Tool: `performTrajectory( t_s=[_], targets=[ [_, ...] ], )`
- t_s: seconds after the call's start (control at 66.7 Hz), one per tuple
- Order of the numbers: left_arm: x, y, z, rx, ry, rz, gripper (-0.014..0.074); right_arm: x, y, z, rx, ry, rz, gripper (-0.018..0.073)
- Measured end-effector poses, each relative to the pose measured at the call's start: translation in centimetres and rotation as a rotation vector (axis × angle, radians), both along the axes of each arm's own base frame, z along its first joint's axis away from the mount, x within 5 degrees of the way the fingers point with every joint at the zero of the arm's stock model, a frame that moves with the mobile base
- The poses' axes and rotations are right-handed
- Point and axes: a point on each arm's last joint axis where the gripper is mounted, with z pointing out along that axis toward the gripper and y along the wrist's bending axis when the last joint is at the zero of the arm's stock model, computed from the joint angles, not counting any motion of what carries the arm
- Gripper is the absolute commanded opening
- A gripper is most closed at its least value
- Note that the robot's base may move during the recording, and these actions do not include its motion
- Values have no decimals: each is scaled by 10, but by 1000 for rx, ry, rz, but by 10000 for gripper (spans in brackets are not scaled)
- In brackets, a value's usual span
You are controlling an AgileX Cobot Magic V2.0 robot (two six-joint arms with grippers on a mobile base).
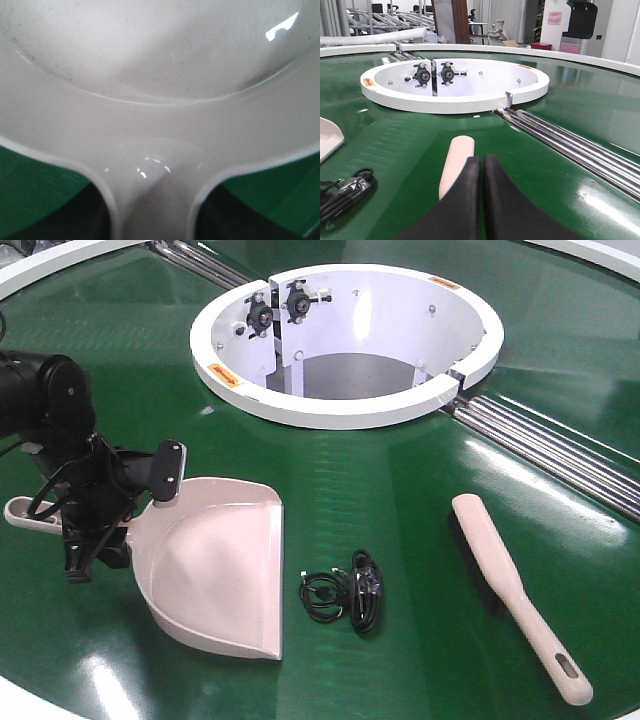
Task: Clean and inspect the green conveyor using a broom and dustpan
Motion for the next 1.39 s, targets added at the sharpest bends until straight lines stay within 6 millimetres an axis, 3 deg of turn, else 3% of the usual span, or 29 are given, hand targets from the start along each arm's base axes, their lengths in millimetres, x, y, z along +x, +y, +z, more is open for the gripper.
performTrajectory(
  t_s=[0.3, 1.394],
  targets=[
    [2, 0, -11, 10, 39, 4, -8, 0, 0, 0, 0, 0, 0, -10],
    [2, -1, -11, 8, 35, 5, -8, 0, 0, 0, 0, 0, 0, -10]
  ],
)
